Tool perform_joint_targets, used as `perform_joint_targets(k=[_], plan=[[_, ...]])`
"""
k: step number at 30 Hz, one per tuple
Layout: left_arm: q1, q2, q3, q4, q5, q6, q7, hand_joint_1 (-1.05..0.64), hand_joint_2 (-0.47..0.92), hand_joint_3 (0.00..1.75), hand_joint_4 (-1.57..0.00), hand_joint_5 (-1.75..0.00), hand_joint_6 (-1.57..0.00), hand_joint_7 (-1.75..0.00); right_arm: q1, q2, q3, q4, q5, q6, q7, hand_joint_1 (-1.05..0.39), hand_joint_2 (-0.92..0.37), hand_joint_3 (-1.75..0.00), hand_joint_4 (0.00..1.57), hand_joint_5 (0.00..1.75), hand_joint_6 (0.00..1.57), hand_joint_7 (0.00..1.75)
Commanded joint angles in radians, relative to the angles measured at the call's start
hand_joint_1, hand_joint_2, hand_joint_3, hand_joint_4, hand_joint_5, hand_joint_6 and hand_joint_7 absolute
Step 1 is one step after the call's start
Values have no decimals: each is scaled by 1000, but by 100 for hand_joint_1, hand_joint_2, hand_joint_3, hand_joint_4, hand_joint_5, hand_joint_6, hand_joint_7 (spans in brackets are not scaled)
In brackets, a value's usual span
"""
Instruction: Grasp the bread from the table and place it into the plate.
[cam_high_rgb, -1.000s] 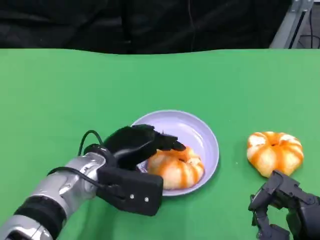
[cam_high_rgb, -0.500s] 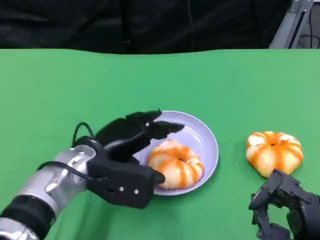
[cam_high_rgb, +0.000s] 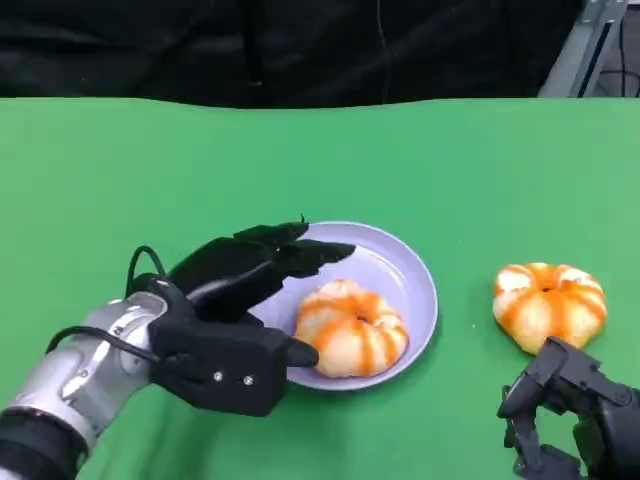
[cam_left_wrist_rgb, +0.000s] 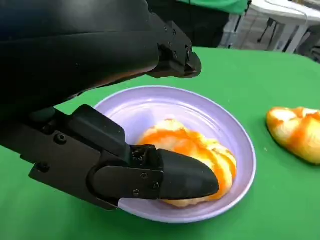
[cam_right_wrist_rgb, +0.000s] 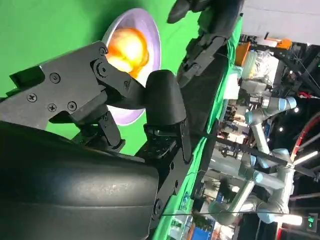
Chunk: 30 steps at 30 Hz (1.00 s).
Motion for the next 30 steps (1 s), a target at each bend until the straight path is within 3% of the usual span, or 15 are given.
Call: perform_joint_targets(k=[1,30], plan=[[11,19,10,-17,-11,1,-17,-105,92,41,0,0,-21,0,-1,-10,-6,3,4,-4,-3,-15,-65,-96,80,175,67,164],[52,23,48,-62,-53,-6,-29,-105,92,33,0,0,-21,0,2,-7,-5,-2,13,3,-1,-14,-66,-95,81,175,68,163]])
